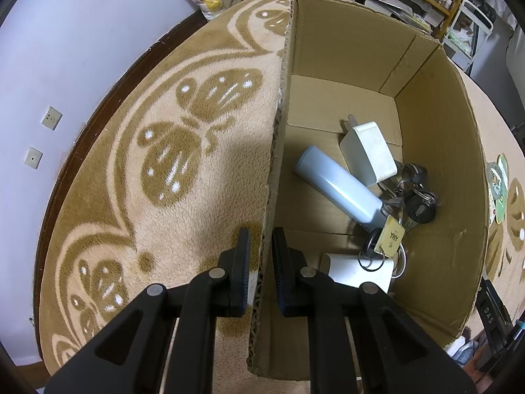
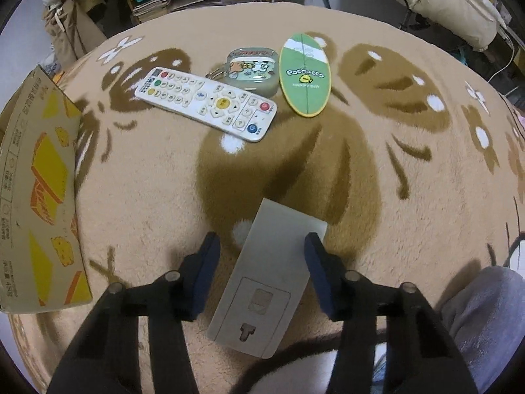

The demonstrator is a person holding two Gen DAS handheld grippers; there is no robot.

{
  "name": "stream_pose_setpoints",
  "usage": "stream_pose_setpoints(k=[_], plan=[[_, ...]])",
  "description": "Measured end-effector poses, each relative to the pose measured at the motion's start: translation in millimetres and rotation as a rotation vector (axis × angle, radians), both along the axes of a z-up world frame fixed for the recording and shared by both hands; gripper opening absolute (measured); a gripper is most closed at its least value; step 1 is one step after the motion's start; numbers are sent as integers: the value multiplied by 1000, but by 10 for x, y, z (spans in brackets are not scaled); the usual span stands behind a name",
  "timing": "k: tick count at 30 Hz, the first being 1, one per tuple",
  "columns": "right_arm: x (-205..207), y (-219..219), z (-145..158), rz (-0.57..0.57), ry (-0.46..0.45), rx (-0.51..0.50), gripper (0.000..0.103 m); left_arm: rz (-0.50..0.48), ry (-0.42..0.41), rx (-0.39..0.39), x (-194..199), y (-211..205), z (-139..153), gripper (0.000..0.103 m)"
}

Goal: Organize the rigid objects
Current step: 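Grasp the white wall plate with the right gripper, then carry the white wall plate into the box and release it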

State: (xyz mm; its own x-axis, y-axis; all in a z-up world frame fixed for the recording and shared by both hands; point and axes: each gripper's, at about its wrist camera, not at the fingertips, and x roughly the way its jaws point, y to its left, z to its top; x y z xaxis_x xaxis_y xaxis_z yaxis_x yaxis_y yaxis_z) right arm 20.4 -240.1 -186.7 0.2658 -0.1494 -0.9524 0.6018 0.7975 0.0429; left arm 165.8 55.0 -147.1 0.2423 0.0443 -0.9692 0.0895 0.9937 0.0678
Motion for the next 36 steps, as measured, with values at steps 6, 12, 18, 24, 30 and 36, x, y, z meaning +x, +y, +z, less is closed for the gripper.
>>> stream_pose_setpoints(k=[6,12,18,24,30,36], plan=[[-17,-57,-10,-28,10,3,57,-3,0,5,-7,-20,2,13],[-110,-213,-108,-114,22,97,59,-2,0,2,-6,-18,6,14],[-112,-194,-118,-101,31,76,59,-2,-1,2,-7,-23,7,14],[53,-74,-69,-30,-31,51,52,-1,-1,-2,-8,-8,10,14],[276,142,151,103,-124,12,52,2,2,-9,-4,15,8,14],[472,292,462,176,-216,13,51,0,2,-6,-6,18,4,14]])
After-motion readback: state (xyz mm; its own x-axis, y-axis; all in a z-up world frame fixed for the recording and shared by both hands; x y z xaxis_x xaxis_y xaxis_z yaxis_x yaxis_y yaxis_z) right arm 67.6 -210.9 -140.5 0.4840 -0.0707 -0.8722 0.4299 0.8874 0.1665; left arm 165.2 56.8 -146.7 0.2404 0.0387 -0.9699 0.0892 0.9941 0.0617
